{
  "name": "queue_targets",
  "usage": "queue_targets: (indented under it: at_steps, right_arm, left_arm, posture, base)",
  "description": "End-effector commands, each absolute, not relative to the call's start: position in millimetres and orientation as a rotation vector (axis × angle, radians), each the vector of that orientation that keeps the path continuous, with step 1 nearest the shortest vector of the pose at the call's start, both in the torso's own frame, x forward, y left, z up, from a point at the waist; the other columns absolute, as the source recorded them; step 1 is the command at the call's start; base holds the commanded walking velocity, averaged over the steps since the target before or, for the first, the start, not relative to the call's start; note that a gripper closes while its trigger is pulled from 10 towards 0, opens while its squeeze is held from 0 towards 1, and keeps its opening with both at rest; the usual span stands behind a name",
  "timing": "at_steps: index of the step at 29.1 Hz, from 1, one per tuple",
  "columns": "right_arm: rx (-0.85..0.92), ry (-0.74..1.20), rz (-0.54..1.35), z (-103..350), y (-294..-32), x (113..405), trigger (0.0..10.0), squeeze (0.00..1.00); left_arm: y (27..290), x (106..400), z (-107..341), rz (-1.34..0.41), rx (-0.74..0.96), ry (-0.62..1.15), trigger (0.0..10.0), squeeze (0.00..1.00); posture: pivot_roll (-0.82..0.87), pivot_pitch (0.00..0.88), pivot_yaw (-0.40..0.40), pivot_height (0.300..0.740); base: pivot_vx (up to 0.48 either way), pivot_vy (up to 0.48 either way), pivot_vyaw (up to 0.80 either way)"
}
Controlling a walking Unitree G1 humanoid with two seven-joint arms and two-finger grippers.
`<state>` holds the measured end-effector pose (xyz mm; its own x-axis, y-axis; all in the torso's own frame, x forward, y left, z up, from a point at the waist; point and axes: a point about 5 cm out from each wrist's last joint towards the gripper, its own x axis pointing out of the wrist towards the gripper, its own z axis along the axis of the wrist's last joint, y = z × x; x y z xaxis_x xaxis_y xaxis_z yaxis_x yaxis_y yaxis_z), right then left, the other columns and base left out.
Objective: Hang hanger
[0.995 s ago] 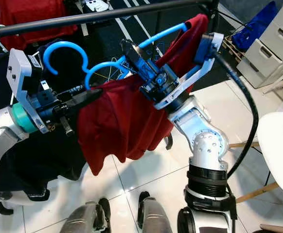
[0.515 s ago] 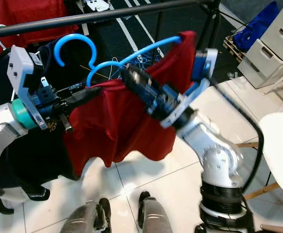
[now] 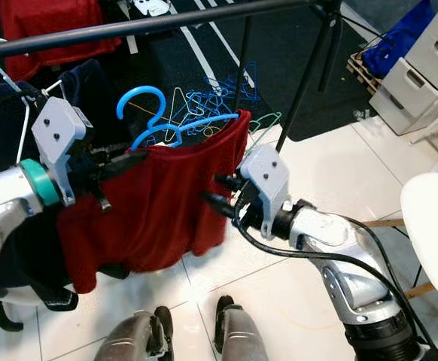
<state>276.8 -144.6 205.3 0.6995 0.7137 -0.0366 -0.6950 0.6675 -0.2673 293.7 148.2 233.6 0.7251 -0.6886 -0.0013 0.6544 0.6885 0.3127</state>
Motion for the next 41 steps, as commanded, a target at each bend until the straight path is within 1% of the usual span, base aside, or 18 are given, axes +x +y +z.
queue_targets:
  at_steps: [1,3,5,6,7,9,10,12,14,20,23,25,26,28,30,36,37,41]
  right_arm:
    - [-0.297,-0.109,0.720,209,-151,282,10.0,0.00]
    - [-0.313,-0.193,0.518,217,-157,299,10.0,0.00]
    - [-0.313,-0.193,0.518,217,-157,299,10.0,0.00]
    - [-0.321,-0.219,0.457,219,-159,304,10.0,0.00]
    - [-0.321,-0.219,0.457,219,-159,304,10.0,0.00]
    - [-0.320,-0.239,0.432,217,-155,311,10.0,0.00]
    - [-0.320,-0.239,0.432,217,-155,311,10.0,0.00]
    - [-0.275,-0.233,0.429,213,-152,318,10.0,0.00]
    - [-0.243,-0.223,0.414,210,-152,322,10.0,0.00]
    - [-0.170,-0.208,0.292,195,-154,332,10.0,0.00]
    - [-0.166,-0.206,0.289,190,-151,332,10.0,0.00]
    - [-0.148,-0.208,0.281,179,-145,328,10.0,0.00]
    - [-0.148,-0.208,0.281,179,-145,328,10.0,0.00]
    - [-0.141,-0.186,0.240,158,-141,318,10.0,0.00]
    - [-0.134,-0.167,0.209,147,-141,312,10.0,0.00]
    - [-0.148,-0.152,0.181,137,-143,307,10.0,0.00]
    - [-0.190,-0.137,0.136,126,-149,303,10.0,0.00]
    - [-0.202,-0.135,0.123,124,-152,303,10.0,0.00]
  left_arm:
    - [144,289,233,-0.747,0.296,-0.136,10.0,0.00]
    - [142,285,227,-0.695,0.279,-0.133,10.0,0.00]
    - [142,285,227,-0.695,0.279,-0.133,10.0,0.00]
    - [141,283,225,-0.680,0.285,-0.134,10.0,0.00]
    - [141,283,225,-0.680,0.285,-0.134,10.0,0.00]
    - [149,277,217,-0.636,0.313,-0.128,10.0,0.00]
    - [149,277,217,-0.636,0.313,-0.128,10.0,0.00]
    - [160,271,213,-0.580,0.315,-0.131,10.0,0.00]
    - [164,267,210,-0.555,0.313,-0.139,10.0,0.00]
    - [163,256,200,-0.487,0.321,-0.162,10.0,0.00]
    - [163,256,200,-0.468,0.330,-0.172,10.0,0.00]
    - [160,260,194,-0.402,0.406,-0.203,10.0,0.00]
    - [160,260,194,-0.402,0.406,-0.203,10.0,0.00]
    - [152,263,174,-0.305,0.487,-0.212,10.0,0.00]
    - [149,264,163,-0.255,0.513,-0.208,10.0,0.00]
    - [144,262,152,-0.267,0.509,-0.185,10.0,0.00]
    - [143,260,141,-0.291,0.496,-0.135,10.0,0.00]
    - [144,260,138,-0.296,0.495,-0.125,10.0,0.00]
  posture:
    - [-0.13,0.142,0.061,0.740]
    - [-0.11,0.127,0.027,0.740]
    - [-0.11,0.127,0.027,0.740]
    - [-0.11,0.126,0.023,0.740]
    - [-0.11,0.126,0.023,0.740]
    - [-0.07,0.114,-0.029,0.740]
    - [-0.07,0.114,-0.029,0.740]
    - [-0.05,0.109,-0.063,0.740]
    - [-0.04,0.102,-0.069,0.740]
    - [-0.03,0.067,-0.059,0.740]
    - [-0.03,0.067,-0.059,0.740]
    - [-0.04,0.049,-0.034,0.740]
    - [-0.04,0.049,-0.034,0.740]
    - [-0.06,0.025,0.000,0.740]
    - [-0.06,0.022,0.002,0.740]
    - [-0.08,0.005,0.019,0.740]
    - [-0.08,0.000,0.033,0.740]
    - [-0.08,0.000,0.037,0.740]
  base:
    - [0.000,0.000,0.00]
    - [0.000,0.000,0.00]
    - [0.000,0.000,0.00]
    - [0.000,0.000,0.00]
    - [0.000,0.000,0.00]
    - [0.000,0.000,0.00]
    - [0.000,0.000,0.00]
    - [0.000,0.000,0.00]
    - [0.000,0.000,0.00]
    - [0.000,0.000,0.00]
    - [0.000,0.000,0.00]
    - [0.000,0.000,0.00]
    - [0.000,0.000,0.00]
    - [0.000,0.000,0.00]
    - [0.000,0.000,0.00]
    - [0.000,0.000,0.00]
    - [0.000,0.000,0.00]
    - [0.000,0.000,0.00]
